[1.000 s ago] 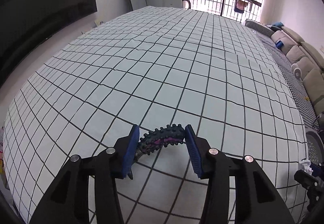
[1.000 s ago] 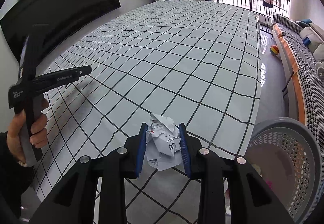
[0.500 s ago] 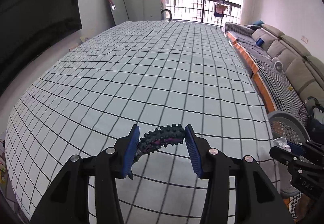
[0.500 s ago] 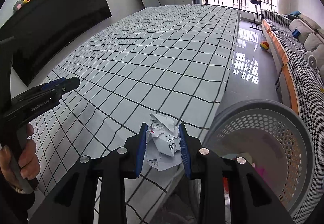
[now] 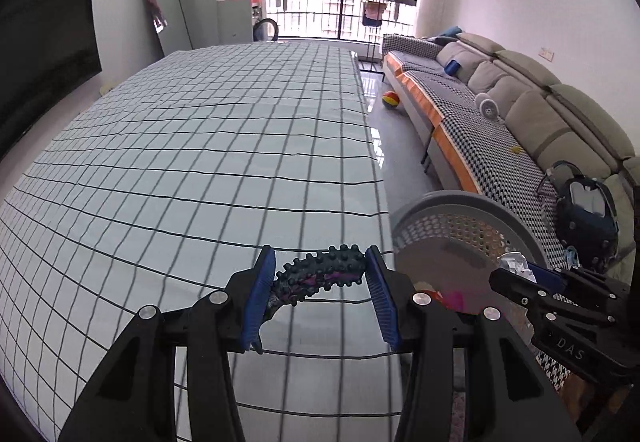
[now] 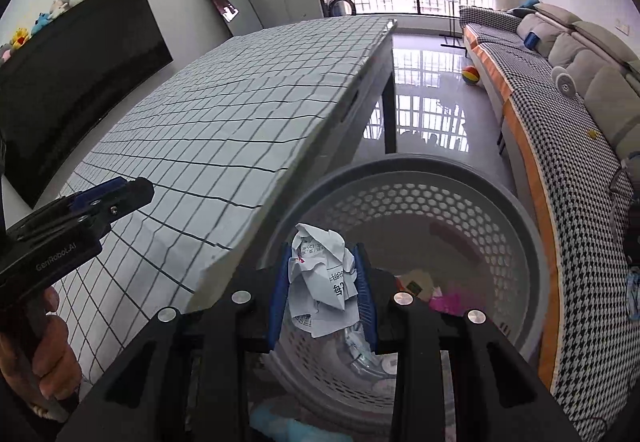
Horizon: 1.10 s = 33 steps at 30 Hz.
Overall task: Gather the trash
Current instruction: 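Carry the crumpled paper and toy lizard over the wastebasket with both tools, then open both tools to drop the paper and lizard into the basket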
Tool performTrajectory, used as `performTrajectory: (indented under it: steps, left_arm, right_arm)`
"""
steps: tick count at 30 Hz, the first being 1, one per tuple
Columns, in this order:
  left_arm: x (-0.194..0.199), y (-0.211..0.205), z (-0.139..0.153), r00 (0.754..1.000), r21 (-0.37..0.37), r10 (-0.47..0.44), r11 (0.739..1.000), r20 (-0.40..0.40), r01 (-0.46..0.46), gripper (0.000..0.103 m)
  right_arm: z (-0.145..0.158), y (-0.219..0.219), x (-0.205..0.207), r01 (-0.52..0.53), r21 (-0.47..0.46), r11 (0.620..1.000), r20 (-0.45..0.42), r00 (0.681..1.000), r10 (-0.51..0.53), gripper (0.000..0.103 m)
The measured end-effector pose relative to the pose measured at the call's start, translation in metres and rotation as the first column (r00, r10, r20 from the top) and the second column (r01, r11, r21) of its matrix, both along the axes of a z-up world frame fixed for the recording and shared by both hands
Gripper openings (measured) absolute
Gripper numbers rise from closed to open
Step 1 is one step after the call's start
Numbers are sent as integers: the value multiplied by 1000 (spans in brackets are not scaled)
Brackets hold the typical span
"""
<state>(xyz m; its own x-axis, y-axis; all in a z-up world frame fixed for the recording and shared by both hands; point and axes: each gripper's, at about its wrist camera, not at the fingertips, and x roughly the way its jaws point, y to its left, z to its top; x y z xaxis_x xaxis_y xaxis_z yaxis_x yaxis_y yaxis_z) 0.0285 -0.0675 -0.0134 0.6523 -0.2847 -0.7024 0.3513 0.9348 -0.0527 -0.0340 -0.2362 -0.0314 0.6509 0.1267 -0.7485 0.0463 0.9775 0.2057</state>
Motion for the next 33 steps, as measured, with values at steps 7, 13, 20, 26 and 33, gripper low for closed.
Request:
performTrajectory:
  steps: [7, 13, 20, 26, 33]
  left_arm:
    - [-18, -49, -17, 998, -3, -50, 999, -40, 50, 45]
    - [-28, -74, -29, 998, 46, -61, 997, -30, 63, 45]
    - [-26, -96, -40, 997, 92, -69, 993, -36, 72, 46]
    - [-23, -98, -42, 997, 100, -57, 993, -44, 61, 46]
    - [-23, -94, -36, 999, 80, -37, 996, -24, 39, 63]
  right_arm:
    - [-18, -48, -22, 76, 34, 997, -22, 997, -75, 30]
    - [-34, -67, -29, 85, 27, 996, -48, 995, -83, 30]
    - [-44, -75, -26, 91, 27, 996, -68, 994, -89, 30]
    - [-42, -81, -22, 97, 17, 995, -57, 994, -96, 31]
    - [-36, -82, -24, 110, -11, 994, -23, 994, -110, 55]
